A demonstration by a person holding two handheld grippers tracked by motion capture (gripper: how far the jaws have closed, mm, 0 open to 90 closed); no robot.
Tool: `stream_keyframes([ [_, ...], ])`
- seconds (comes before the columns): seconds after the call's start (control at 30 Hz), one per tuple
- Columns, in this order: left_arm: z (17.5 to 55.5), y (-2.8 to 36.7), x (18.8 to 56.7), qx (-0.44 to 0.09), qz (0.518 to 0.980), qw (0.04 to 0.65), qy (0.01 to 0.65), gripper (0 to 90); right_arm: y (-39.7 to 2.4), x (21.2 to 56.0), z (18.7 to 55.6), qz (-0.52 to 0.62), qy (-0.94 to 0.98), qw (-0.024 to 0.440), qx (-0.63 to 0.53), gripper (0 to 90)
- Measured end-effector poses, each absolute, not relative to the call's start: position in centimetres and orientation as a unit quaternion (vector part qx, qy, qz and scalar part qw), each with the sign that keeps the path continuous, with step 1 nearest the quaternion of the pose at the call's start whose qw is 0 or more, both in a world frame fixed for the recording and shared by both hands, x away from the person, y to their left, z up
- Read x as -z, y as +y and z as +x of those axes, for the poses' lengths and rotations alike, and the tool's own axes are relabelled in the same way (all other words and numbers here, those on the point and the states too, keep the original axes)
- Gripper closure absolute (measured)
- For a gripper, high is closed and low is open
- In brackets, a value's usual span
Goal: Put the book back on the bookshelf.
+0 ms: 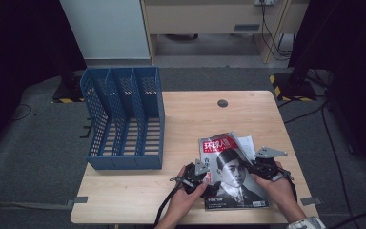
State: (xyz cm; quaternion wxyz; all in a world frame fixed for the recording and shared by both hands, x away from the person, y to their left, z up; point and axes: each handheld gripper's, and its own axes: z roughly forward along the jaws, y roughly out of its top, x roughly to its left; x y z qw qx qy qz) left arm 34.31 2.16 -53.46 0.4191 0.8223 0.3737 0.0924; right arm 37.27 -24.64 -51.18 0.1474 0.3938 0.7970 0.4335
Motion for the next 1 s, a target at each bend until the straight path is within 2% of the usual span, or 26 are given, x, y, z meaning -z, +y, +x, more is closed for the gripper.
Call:
stream_keyframes([
  [0.23, 34.7, 2.7, 53.5, -0.069, 0.813, 0.426, 0.391, 8.8, -24.7, 50.0, 36.5, 0.360, 0.793, 0.152, -0.468, 87.7],
  [0.43, 35.0, 2.7, 53.6, -0.054, 0.809, 0.436, 0.390, 8.8, -25.6, 49.0, 35.7, 0.353, 0.761, 0.127, -0.529, 87.8],
  [0.47, 35.2, 2.4, 53.6, -0.039, 0.811, 0.444, 0.379, 9.9, -25.6, 48.9, 35.7, 0.351, 0.758, 0.122, -0.536, 87.7],
  [0.57, 35.4, 2.1, 53.6, -0.041, 0.812, 0.443, 0.377, 12.3, -25.5, 49.1, 35.8, 0.353, 0.756, 0.114, -0.540, 87.7],
  [0.6, 35.5, 2.2, 53.6, -0.041, 0.809, 0.445, 0.382, 14.5, -25.4, 49.3, 35.9, 0.357, 0.755, 0.111, -0.538, 87.6],
  [0.67, 35.7, 2.6, 53.5, -0.033, 0.804, 0.446, 0.392, 24.7, -25.3, 50.0, 36.2, 0.369, 0.757, 0.103, -0.529, 87.3],
  [0.77, 35.7, 3.2, 53.3, -0.036, 0.800, 0.435, 0.411, 44.3, -24.8, 51.1, 36.6, 0.386, 0.772, 0.096, -0.496, 86.6],
  [0.9, 35.6, 3.7, 53.2, -0.035, 0.796, 0.431, 0.424, 56.7, -24.2, 52.0, 36.8, 0.391, 0.792, 0.096, -0.459, 84.2],
  [0.93, 35.6, 3.8, 53.2, -0.035, 0.796, 0.430, 0.424, 56.7, -24.0, 52.2, 36.9, 0.394, 0.797, 0.100, -0.448, 81.3],
  [1.0, 35.6, 3.9, 53.2, -0.035, 0.797, 0.428, 0.423, 60.9, -23.9, 52.5, 37.2, 0.404, 0.798, 0.105, -0.435, 69.9],
])
